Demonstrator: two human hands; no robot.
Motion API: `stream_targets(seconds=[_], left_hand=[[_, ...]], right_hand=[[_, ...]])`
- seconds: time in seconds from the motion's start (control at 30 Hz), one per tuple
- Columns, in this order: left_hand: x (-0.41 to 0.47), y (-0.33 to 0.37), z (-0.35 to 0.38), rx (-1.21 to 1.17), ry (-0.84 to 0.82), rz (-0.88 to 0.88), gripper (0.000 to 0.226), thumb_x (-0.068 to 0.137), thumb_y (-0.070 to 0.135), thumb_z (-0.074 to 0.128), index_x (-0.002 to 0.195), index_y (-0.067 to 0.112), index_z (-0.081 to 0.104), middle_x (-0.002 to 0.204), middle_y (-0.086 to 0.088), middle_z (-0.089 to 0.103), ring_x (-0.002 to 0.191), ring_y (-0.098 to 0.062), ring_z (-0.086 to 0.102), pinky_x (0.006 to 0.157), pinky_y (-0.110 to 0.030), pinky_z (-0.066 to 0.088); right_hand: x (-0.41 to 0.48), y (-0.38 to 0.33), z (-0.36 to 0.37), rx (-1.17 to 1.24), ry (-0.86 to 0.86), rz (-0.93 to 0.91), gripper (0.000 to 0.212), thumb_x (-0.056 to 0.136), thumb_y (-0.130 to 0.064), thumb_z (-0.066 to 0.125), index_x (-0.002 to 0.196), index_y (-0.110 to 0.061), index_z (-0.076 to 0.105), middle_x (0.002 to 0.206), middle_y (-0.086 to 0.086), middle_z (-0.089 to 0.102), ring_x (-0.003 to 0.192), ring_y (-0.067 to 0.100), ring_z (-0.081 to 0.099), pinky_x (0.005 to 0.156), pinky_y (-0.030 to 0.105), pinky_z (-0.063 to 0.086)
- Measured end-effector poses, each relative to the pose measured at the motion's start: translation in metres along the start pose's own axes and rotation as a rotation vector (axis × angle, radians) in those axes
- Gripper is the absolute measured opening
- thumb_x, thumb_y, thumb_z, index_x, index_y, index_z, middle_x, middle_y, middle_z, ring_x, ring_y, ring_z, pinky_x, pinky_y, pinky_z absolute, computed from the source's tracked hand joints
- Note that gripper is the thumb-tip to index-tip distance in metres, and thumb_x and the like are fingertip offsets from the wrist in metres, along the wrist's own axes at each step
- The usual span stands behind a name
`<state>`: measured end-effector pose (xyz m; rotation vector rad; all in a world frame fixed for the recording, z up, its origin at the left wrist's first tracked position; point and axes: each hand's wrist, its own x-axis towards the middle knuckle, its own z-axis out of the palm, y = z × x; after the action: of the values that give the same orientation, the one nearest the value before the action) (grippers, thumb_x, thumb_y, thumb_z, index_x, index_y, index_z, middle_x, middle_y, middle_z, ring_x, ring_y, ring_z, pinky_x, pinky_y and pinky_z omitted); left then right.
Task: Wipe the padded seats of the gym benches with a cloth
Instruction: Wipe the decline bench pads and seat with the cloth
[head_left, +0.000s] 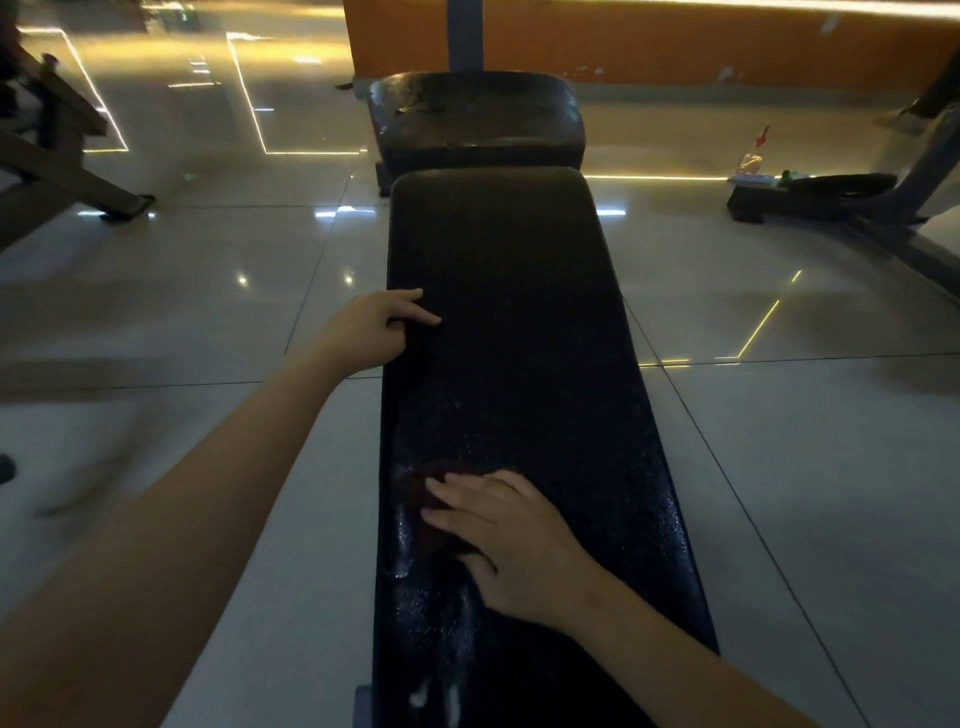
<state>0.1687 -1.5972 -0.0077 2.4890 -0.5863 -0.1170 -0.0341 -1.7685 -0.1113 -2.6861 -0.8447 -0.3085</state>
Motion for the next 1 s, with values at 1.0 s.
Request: stream_targets(seconds=[1.0], left_hand=[[0.005, -0.005, 0.001, -0.006, 0.007, 0.073, 0.038, 0.100, 0.015, 0.049, 0.136, 0.024, 0.057, 0.150, 0.003, 0.045, 0.142, -0.015, 0.034, 0.120, -0.040, 0.023]], right_hand=[[0.143, 0.076, -0.037, -0.019, 0.056, 0.198, 0.041, 0.085, -0.017, 0.061, 0.126, -0.019, 0.064, 0.130, -0.002, 0.060, 0.125, 0.023, 0.049, 0.108, 0.043, 0.033]])
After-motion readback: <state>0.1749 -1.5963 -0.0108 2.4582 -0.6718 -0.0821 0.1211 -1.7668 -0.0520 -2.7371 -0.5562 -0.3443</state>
